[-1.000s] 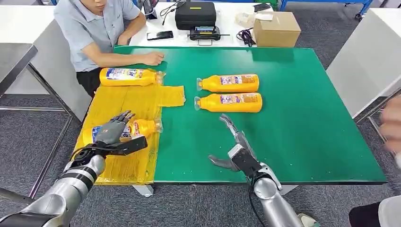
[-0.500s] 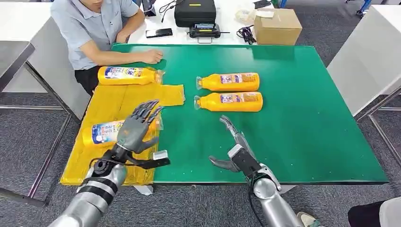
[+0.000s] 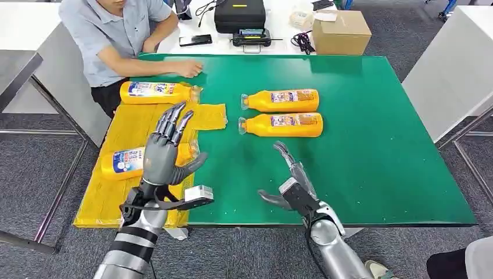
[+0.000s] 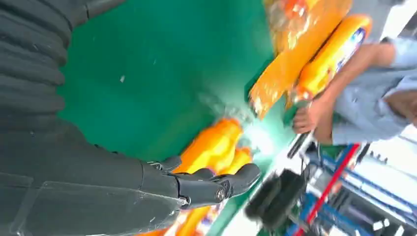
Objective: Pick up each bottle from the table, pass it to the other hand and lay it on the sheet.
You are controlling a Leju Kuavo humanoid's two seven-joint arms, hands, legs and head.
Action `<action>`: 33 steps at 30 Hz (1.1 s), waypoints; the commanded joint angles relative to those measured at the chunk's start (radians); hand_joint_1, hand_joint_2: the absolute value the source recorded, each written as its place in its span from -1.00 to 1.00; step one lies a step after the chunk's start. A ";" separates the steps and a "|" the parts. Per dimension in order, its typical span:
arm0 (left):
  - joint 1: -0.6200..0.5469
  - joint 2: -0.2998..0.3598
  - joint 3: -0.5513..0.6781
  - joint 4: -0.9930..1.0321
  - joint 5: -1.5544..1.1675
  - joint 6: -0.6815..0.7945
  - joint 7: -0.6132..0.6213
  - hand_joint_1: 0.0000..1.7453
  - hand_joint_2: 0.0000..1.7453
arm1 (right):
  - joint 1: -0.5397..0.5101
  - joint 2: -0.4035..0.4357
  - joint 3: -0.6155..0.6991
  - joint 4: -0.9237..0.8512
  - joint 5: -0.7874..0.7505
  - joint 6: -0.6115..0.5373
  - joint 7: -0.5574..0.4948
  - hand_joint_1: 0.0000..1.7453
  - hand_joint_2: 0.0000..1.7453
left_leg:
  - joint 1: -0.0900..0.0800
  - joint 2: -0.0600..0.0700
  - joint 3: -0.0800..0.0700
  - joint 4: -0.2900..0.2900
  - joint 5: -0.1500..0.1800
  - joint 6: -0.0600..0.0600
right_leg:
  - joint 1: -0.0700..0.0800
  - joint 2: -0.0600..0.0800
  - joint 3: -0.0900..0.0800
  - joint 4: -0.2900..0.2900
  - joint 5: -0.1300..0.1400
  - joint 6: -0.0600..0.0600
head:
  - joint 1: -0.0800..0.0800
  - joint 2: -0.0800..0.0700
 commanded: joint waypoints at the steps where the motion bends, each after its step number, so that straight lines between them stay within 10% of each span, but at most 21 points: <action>1: 0.253 0.060 -0.341 -0.164 0.514 -0.017 0.078 -1.00 1.00 | 0.199 -0.150 -0.093 -0.280 0.513 -0.401 0.223 -1.00 1.00 | 0.000 -0.004 0.005 -0.001 -0.003 -0.001 | 0.000 -0.005 0.006 -0.002 -0.005 -0.002 | 0.000 0.000; 11: 0.269 0.103 -0.427 -0.170 0.590 -0.015 0.123 -1.00 1.00 | 0.101 -0.259 -0.163 -0.110 0.711 -0.366 0.336 -1.00 1.00 | -0.002 0.001 0.002 -0.001 -0.005 0.000 | -0.001 0.001 0.003 -0.003 -0.003 0.000 | 0.000 0.000; 33: 0.213 0.088 -0.419 -0.062 0.556 -0.005 0.118 -1.00 1.00 | -0.072 -0.210 -0.140 0.280 0.477 -0.157 0.250 -1.00 1.00 | -0.002 0.002 0.002 -0.001 -0.004 0.001 | -0.001 0.002 0.003 -0.003 -0.002 0.001 | 0.000 0.000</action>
